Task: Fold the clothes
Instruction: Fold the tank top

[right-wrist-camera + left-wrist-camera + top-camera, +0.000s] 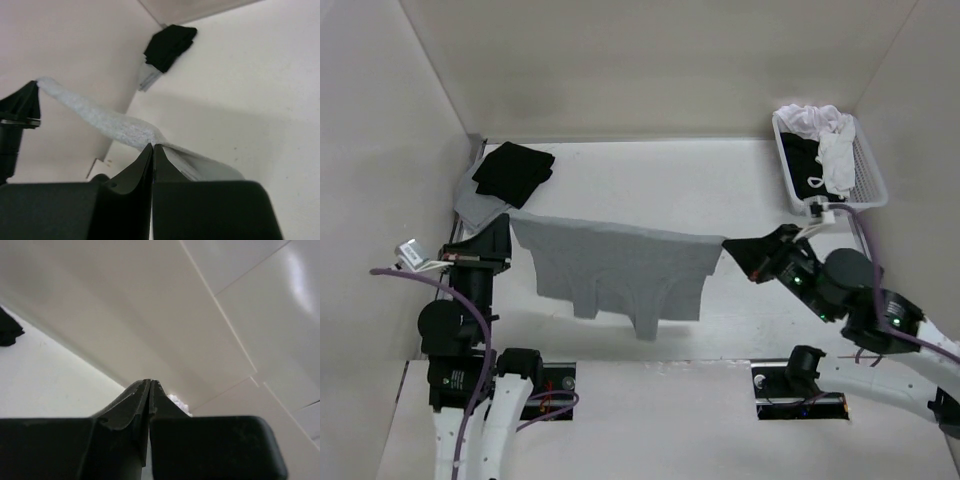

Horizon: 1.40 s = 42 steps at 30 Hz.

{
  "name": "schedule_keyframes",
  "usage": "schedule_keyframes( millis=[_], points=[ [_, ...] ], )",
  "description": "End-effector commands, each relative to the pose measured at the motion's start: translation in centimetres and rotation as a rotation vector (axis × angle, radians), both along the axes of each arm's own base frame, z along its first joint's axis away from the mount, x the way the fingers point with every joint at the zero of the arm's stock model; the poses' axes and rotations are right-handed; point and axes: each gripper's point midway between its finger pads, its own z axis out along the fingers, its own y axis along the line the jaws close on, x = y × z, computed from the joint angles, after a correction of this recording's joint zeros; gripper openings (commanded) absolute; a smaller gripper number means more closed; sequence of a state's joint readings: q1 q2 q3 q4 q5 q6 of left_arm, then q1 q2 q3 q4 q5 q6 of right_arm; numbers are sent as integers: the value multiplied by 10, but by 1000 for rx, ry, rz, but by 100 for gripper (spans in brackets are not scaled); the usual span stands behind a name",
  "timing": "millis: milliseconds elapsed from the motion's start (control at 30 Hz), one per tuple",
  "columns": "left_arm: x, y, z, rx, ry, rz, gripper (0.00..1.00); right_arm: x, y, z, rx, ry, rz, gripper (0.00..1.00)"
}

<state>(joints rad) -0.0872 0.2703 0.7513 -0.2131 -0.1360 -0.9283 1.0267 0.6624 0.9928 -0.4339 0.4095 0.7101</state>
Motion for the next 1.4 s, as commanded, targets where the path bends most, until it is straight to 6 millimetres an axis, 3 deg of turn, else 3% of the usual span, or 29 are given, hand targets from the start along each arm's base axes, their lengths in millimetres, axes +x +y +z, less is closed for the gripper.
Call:
schedule_keyframes(
  millis=[0,67,133,267,433,567,667,767,867,967,1033,1367],
  points=[
    [-9,1,0,34,55,4,0,-8,-32,11,-102,-12,-92,0],
    [-8,0,5,35,54,-1,0,-12,-33,21,-103,-35,-84,0],
    [1,-1,-4,37,89,-3,0,-8,-29,22,-126,-50,-87,0],
    [42,-6,-52,43,216,-9,0,32,-17,-3,-171,-28,-117,0],
    [103,-17,-130,37,388,5,0,114,-4,-71,-146,116,-89,0],
    [159,-23,-172,65,478,65,0,190,3,-131,-126,247,-85,1],
    [214,-32,-188,93,515,81,0,249,1,-164,-140,331,-103,1],
    [263,-41,-192,117,540,75,0,298,-9,-184,-146,387,-132,1],
    [291,-40,-186,141,550,76,0,322,-21,-186,-147,404,-157,0],
    [294,-37,-179,147,540,82,0,327,-32,-177,-137,392,-175,1],
    [285,-36,-180,139,539,77,0,320,-36,-176,-136,390,-180,1],
    [202,-35,-229,77,560,36,0,251,-52,-197,-87,379,-209,1]
  ],
)
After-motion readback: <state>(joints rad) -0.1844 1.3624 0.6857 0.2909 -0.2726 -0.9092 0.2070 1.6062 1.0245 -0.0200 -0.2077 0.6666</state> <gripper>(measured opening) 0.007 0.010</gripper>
